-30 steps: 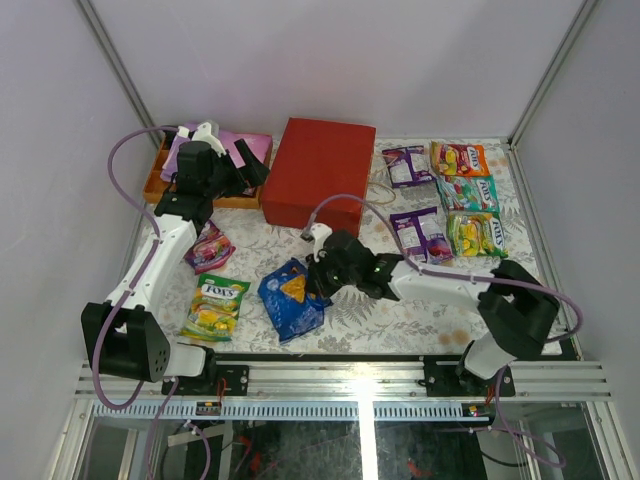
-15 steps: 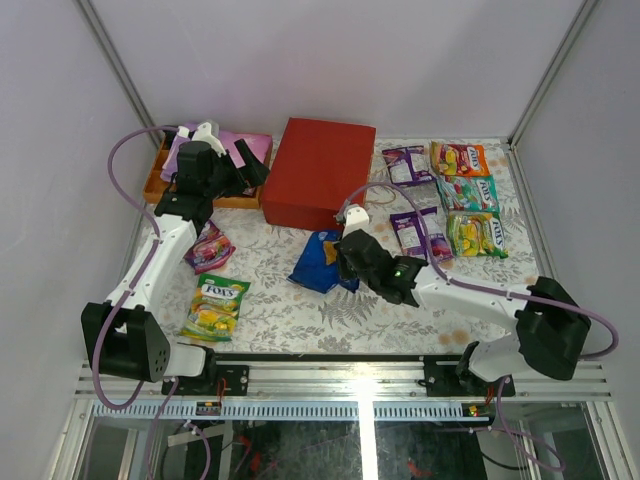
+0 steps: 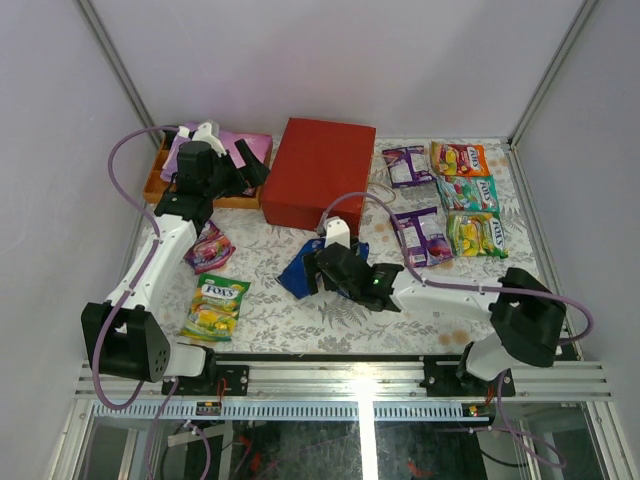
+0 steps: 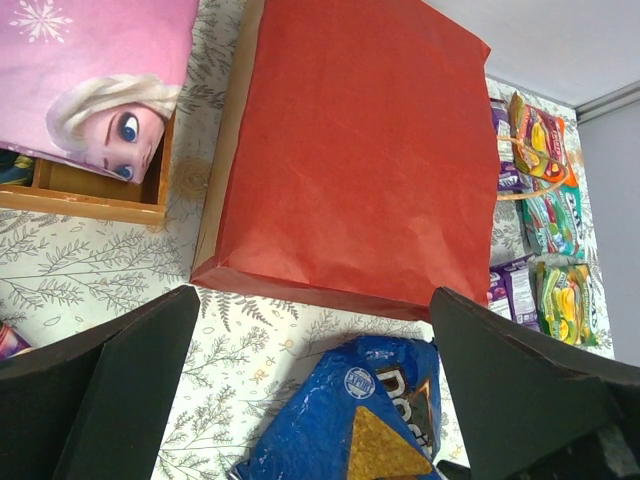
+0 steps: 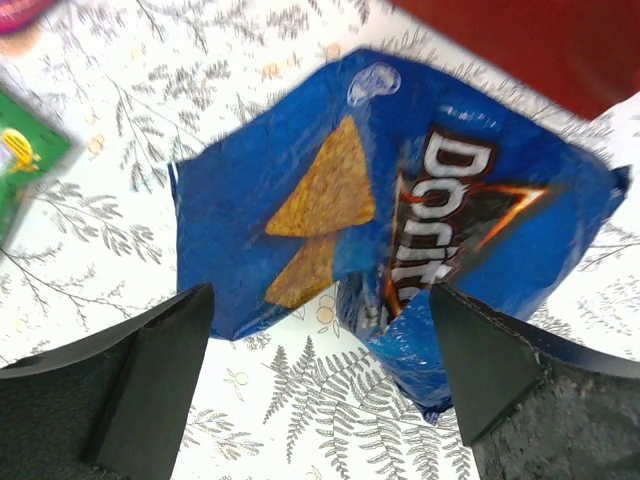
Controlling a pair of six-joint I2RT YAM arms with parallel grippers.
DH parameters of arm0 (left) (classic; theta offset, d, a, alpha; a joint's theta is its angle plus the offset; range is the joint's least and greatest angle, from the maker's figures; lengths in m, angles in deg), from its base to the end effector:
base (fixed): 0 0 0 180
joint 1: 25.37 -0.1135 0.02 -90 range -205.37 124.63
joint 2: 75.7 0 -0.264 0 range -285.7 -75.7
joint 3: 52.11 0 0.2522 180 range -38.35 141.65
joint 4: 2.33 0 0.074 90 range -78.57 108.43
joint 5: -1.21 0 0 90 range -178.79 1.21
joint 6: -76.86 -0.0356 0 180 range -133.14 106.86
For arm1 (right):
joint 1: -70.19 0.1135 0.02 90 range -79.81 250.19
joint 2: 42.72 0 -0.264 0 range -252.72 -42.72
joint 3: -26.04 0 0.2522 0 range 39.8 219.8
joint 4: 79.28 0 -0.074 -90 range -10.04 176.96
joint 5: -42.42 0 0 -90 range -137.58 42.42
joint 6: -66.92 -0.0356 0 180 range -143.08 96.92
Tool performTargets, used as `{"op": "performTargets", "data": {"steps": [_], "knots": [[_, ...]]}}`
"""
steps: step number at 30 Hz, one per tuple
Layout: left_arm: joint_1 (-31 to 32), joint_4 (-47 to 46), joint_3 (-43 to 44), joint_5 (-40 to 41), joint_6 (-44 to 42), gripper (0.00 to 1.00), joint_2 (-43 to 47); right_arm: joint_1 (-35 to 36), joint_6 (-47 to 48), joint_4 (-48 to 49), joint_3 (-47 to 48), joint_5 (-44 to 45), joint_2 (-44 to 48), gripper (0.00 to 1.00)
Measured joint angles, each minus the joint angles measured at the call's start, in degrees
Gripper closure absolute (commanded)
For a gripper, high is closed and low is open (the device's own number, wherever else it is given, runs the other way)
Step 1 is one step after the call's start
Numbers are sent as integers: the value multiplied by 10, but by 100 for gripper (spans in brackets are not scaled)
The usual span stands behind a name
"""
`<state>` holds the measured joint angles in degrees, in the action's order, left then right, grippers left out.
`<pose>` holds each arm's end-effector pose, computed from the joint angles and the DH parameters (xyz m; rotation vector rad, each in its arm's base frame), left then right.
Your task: Take the snacks out of the paper bag
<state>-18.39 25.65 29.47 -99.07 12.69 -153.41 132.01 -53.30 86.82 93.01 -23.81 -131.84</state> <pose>0.3118 -0.0446 0.3439 -0.2149 2.0148 -0.5448 0.1712 0.2891 0.2197 -0.3665 2.1471 0.4767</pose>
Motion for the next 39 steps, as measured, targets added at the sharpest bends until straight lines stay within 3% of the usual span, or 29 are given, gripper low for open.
{"op": "performTargets", "data": {"steps": [5,8,11,13,16,19,31,39], "knots": [[0,0,0,-12,16,0,0,0,18,2,-6,30,59,1],[5,-21,-22,-25,69,4,9,0,34,33,-59,30,137,3],[27,-53,-99,-20,126,11,53,-9,48,73,-139,2,232,23],[68,-63,-170,-9,163,19,100,-42,43,101,-183,-60,282,43],[121,-92,-252,-4,212,35,141,-108,24,138,-210,-136,296,65],[149,-131,-318,-7,250,37,140,-160,4,160,-212,-197,271,82],[164,-288,-410,-50,364,31,-56,-210,-49,192,-136,-315,52,91],[169,-215,-334,56,372,27,-88,-242,-51,162,-136,-323,11,90]]}}
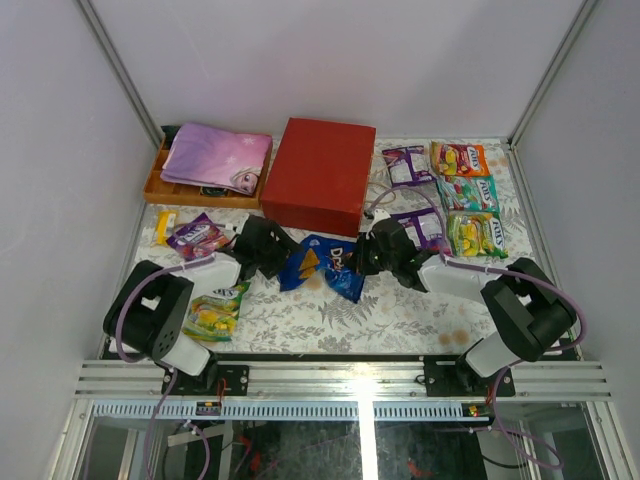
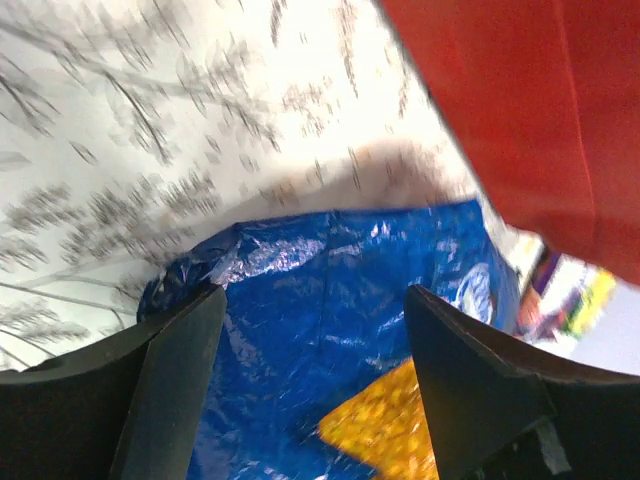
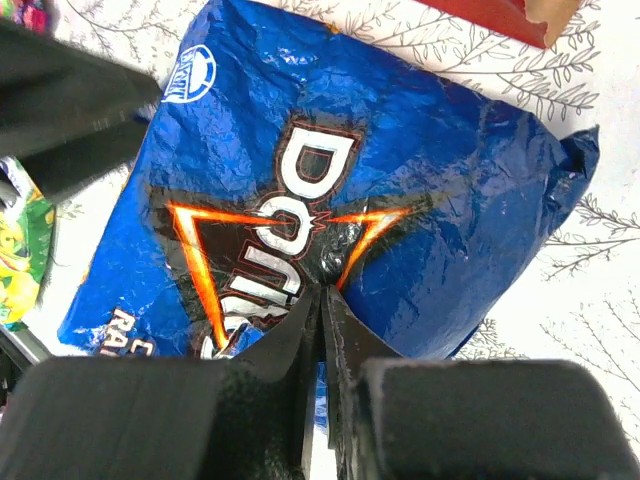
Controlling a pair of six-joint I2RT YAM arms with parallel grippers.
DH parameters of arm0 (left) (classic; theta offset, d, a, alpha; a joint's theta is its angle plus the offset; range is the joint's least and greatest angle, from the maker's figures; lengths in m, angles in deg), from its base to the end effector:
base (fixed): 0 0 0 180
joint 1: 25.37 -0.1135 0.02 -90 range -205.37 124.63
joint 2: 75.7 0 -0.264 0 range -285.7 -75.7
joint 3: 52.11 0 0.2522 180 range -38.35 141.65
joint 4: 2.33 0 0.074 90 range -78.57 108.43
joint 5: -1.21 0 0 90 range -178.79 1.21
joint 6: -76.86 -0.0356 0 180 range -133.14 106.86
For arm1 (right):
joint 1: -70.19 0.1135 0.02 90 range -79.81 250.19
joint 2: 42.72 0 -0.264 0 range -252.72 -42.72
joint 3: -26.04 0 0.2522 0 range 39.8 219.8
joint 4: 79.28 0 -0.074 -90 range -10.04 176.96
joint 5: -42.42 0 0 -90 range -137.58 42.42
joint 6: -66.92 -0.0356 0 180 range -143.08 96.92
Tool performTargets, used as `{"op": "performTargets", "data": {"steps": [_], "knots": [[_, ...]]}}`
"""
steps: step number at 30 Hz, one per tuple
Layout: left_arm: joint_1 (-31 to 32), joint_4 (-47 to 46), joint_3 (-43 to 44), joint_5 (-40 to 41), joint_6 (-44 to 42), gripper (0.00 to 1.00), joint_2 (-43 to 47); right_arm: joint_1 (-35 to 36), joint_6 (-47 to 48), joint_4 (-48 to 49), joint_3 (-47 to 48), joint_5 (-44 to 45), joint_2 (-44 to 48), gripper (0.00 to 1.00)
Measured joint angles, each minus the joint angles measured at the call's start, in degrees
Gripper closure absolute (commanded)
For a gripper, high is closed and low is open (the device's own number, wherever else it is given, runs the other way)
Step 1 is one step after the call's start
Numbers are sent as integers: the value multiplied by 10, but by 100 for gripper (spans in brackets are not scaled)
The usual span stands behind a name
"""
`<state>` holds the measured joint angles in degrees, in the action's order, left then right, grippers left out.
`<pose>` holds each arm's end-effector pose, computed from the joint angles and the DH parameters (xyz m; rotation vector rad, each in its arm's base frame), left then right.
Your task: Take the snacks out of the paper bag
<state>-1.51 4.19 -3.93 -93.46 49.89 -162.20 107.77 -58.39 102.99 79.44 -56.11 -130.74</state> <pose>0.2543 -0.1157 0.1434 -0.8008 2.3776 -0.7916 0.2430 0.1937 0.1756 -0.1378 2.2629 0.8764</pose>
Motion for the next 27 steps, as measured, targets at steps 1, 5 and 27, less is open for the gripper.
{"op": "performTargets", "data": {"steps": [1,5,27], "knots": [[0,27,19,30,0,27,-7,0,4,-10,3,1,0,91],[-1,131,85,150,-13,28,-30,-1,26,-64,25,16,-3,90],[-17,205,103,140,-174,14,86,-10,148,-279,99,96,232,3]]}}
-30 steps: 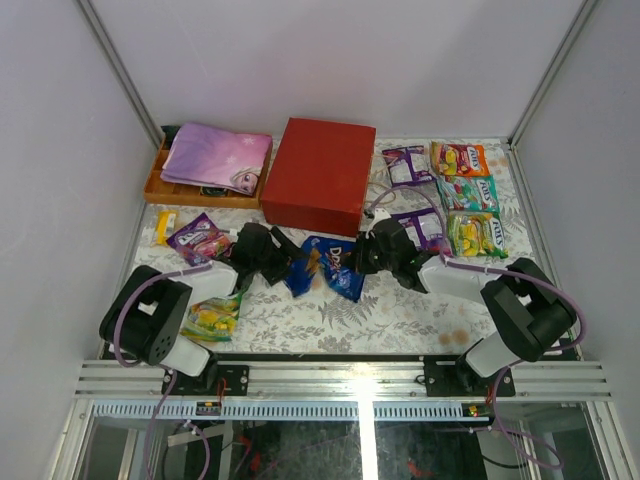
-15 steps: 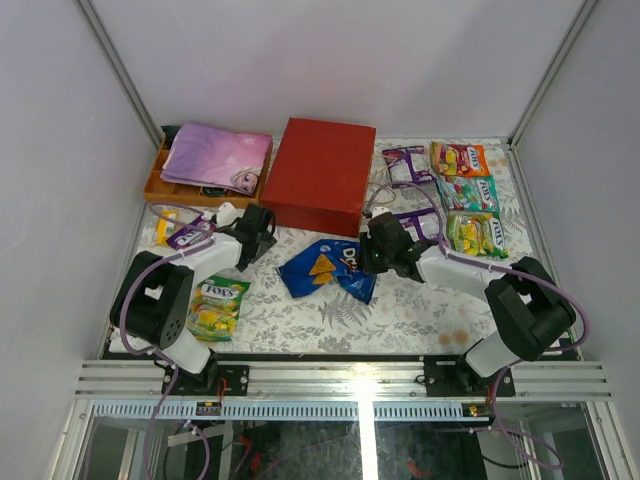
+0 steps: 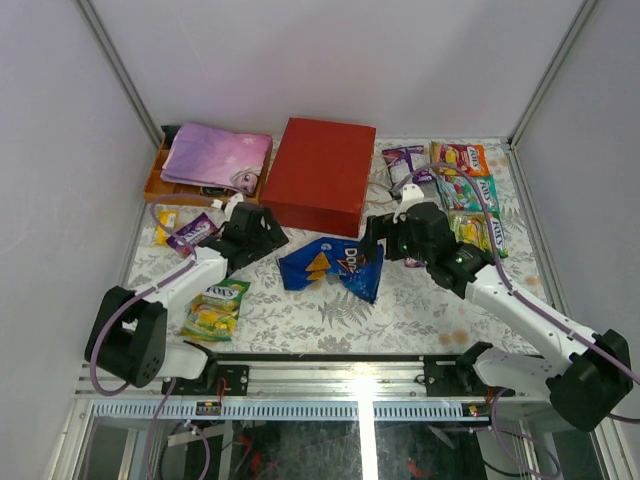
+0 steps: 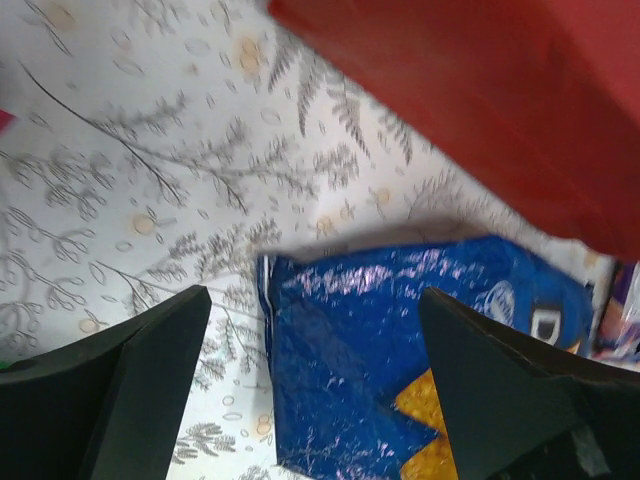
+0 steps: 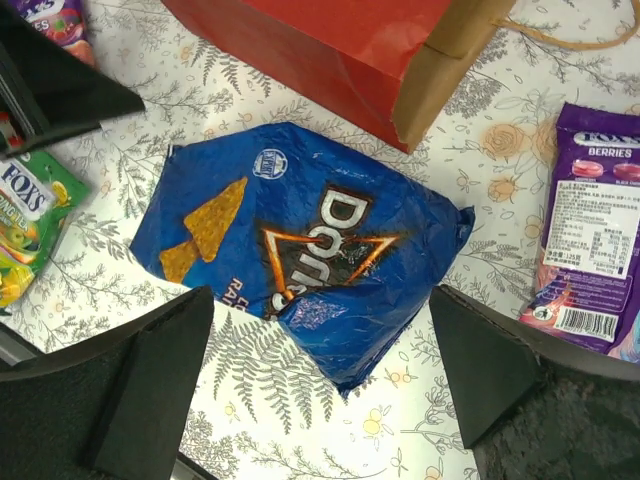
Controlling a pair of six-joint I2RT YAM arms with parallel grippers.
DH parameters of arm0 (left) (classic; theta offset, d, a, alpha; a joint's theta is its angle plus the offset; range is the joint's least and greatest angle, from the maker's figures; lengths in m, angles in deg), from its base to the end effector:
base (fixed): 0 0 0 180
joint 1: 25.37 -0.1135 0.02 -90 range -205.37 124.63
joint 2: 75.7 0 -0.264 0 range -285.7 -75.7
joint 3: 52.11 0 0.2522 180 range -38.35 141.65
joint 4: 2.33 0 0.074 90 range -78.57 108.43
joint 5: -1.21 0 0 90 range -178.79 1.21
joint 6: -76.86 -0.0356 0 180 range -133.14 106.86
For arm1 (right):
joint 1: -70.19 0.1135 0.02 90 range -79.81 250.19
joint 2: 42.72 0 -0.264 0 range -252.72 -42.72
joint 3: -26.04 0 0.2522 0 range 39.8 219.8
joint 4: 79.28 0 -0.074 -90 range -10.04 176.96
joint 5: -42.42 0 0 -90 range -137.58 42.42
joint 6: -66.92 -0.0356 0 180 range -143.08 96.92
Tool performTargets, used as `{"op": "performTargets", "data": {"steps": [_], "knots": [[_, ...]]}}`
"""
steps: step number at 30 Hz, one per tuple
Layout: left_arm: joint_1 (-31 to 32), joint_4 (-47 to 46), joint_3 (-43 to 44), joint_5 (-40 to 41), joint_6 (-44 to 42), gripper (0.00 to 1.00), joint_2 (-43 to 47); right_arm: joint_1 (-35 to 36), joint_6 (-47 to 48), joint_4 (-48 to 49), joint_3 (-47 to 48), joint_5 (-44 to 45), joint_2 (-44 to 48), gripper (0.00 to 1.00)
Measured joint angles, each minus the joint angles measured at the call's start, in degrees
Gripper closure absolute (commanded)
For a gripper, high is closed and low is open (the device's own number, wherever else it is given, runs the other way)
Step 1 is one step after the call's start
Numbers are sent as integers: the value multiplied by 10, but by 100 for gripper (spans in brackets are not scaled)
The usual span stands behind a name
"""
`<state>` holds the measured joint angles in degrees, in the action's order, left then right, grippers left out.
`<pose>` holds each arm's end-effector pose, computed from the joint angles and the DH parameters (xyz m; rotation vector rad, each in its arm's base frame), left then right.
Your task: Take the snacks out of the paper bag
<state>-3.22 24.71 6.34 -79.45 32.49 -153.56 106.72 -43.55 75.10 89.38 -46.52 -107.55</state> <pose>0.2592 -0.0993 0.2087 -0.5647 2.3324 -0.3716 0.2072 0.1527 0.2959 -0.2813 2.0789 0.5950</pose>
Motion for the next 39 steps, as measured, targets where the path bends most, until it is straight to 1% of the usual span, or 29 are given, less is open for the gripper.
{"op": "performTargets", "data": {"steps": [3,6,10,11,12,13,14,15,18,22,27,31,35,39], "knots": [[10,-15,-26,-34,-12,13,0,-18,-13,27,-36,-9,12,5],[15,-19,-64,-58,-17,13,-1,-61,-40,52,-101,-43,-11,9],[15,-21,-87,-74,-19,13,-6,-108,-73,77,-172,-83,-42,19],[15,-22,-88,-76,-20,13,-8,-115,-82,87,-183,-91,-48,24],[15,-24,-88,-80,-20,13,-10,-122,-89,100,-192,-101,-52,38],[15,-27,-88,-82,-20,13,-12,-130,-97,117,-201,-113,-55,48],[16,-31,-88,-83,-21,13,-13,-137,-102,133,-210,-123,-57,54],[16,-33,-88,-85,-21,13,-13,-149,-114,156,-222,-140,-58,58],[17,-39,-89,-88,-21,13,-14,-187,-142,213,-258,-177,-73,65],[17,-46,-89,-90,-24,13,-18,-205,-176,275,-279,-222,-122,66],[17,-59,-89,-92,-28,13,-26,-205,-213,367,-279,-273,-186,56],[17,-67,-89,-92,-30,13,-30,-205,-249,462,-278,-316,-242,51],[18,-75,-89,-92,-31,13,-34,-205,-289,563,-286,-350,-294,42],[18,-85,-83,-92,-35,14,-45,-200,-327,656,-291,-371,-338,42]]}}
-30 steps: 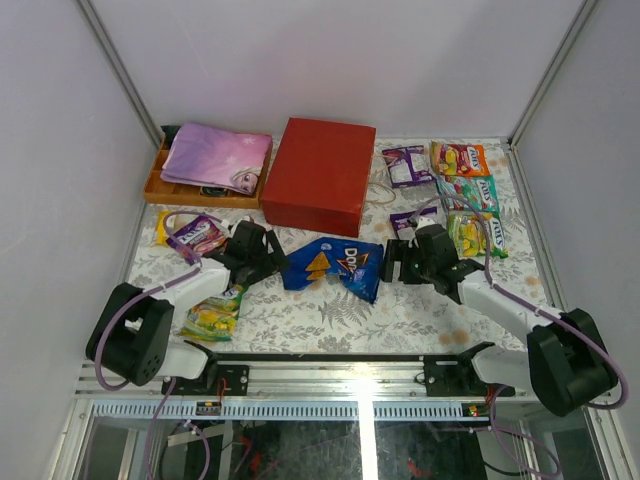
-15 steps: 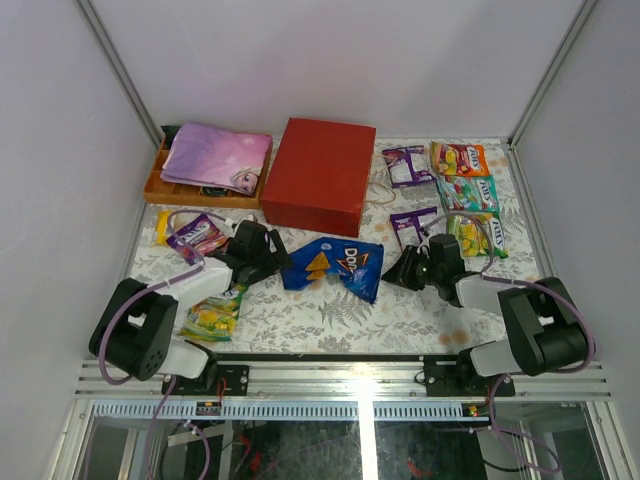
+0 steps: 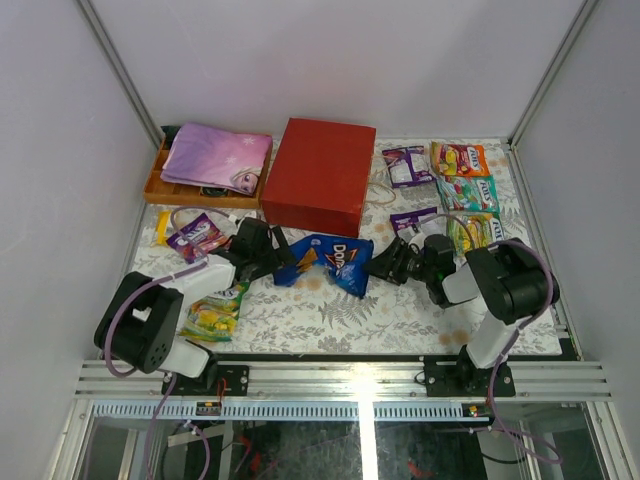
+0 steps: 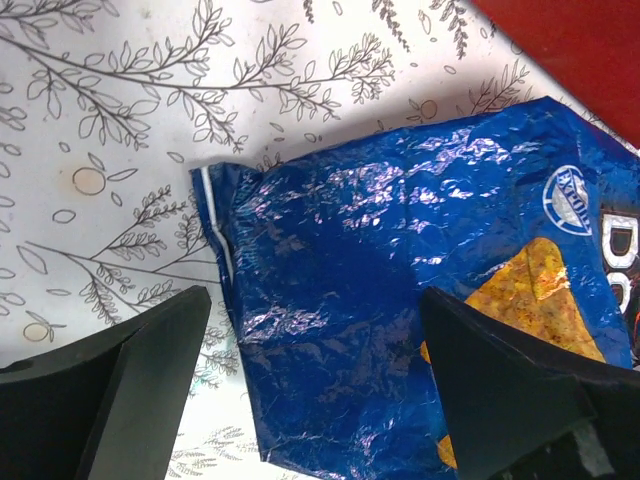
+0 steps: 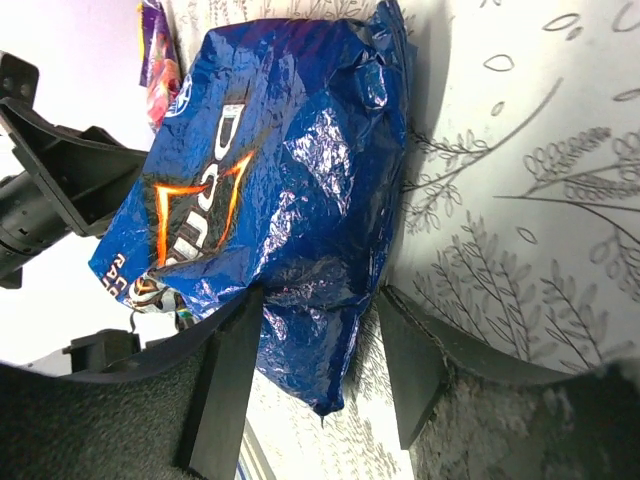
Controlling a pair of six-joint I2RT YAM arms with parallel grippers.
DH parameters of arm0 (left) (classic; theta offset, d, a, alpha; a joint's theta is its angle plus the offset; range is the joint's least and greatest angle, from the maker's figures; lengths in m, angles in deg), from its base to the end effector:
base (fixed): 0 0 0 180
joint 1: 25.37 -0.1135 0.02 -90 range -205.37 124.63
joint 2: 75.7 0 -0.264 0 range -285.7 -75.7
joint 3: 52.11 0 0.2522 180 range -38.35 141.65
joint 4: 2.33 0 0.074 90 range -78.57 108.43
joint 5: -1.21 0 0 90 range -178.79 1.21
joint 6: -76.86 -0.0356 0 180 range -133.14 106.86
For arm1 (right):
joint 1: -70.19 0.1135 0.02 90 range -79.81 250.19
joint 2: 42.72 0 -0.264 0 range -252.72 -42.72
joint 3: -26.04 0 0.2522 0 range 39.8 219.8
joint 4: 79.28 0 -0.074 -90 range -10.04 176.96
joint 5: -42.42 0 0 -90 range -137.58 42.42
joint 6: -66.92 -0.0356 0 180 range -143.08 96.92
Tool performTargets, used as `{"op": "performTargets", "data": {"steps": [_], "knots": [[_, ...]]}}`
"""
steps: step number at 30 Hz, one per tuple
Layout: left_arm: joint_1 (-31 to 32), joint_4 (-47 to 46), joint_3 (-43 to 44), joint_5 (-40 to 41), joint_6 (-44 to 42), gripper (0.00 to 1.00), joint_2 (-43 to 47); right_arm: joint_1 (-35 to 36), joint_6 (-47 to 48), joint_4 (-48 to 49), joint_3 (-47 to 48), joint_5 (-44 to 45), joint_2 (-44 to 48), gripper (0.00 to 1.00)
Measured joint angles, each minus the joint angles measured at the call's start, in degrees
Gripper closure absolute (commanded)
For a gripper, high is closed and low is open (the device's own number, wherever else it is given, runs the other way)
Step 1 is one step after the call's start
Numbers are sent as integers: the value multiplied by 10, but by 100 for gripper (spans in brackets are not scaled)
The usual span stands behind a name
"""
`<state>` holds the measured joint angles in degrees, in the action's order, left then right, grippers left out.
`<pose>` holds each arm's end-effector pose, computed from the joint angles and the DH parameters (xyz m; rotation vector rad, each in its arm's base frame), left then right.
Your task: Take the snacks out of the paper bag
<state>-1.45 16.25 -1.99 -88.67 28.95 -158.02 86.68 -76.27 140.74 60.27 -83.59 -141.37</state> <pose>0.2445 -0.1084 0.1558 -0.3993 2.4914 -0.4875 0.2455 0.0945 0.1046 0.2494 2.1819 1.3648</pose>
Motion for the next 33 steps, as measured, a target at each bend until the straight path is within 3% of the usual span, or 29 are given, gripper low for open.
{"op": "performTargets", "data": {"steps": [5,6,10,14,17,20,22,28,33], "knots": [[0,-12,13,-2,-9,14,-20,28,-37,80,3,6,-49,56],[1,-15,15,-3,-9,14,-23,37,-43,91,6,8,-60,71],[2,-25,21,-4,-17,15,-33,64,-80,147,13,17,-109,99],[5,-28,24,-4,-22,15,-37,68,-104,173,13,19,-125,100],[5,-26,24,-3,-24,14,-36,69,-99,139,14,25,-103,100],[5,-15,25,0,-26,13,-31,70,-52,11,29,37,-24,100],[5,7,25,4,-28,13,-21,74,3,-132,71,45,45,100],[-4,87,33,20,-31,11,33,129,234,-580,349,127,164,100],[-34,127,64,26,-32,10,105,150,312,-741,469,158,236,100]]}}
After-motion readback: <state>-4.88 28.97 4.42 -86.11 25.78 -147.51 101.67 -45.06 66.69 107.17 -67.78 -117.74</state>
